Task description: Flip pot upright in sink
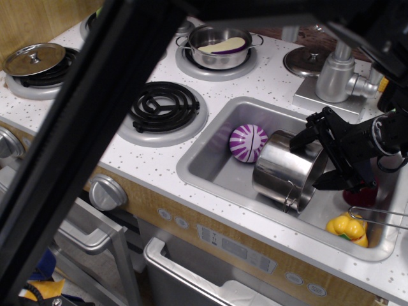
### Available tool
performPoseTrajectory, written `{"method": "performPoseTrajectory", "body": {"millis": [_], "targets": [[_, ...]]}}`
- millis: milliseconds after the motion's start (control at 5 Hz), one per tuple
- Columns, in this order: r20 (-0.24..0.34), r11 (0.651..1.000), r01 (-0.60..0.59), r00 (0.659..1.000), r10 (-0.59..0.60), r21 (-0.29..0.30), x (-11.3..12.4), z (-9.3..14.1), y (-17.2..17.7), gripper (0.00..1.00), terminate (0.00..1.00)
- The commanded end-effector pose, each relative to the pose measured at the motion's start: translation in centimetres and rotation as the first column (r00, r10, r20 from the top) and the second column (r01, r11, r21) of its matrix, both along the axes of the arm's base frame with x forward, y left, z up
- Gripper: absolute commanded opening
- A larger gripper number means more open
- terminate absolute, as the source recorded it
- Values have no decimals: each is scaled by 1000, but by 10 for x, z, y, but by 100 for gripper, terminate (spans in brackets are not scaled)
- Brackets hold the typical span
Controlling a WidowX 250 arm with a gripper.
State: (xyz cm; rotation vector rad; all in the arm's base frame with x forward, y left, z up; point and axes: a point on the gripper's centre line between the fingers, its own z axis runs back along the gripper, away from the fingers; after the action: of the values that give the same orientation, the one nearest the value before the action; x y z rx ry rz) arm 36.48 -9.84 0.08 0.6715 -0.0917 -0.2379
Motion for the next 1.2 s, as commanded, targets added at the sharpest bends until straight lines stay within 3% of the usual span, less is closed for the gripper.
{"method": "performPoseTrajectory", "body": {"millis": [0,200,600,800,1000], "targets": [[38,996,-43,998,46,-76,5,21,27,100,0],[28,990,-42,999,46,-138,7,27,42,0,0],[-31,945,-116,993,112,-307,12,38,48,0,0],[-41,926,-134,991,128,-353,13,42,43,0,0],[-3,921,-78,996,84,-380,10,32,50,100,0]]}}
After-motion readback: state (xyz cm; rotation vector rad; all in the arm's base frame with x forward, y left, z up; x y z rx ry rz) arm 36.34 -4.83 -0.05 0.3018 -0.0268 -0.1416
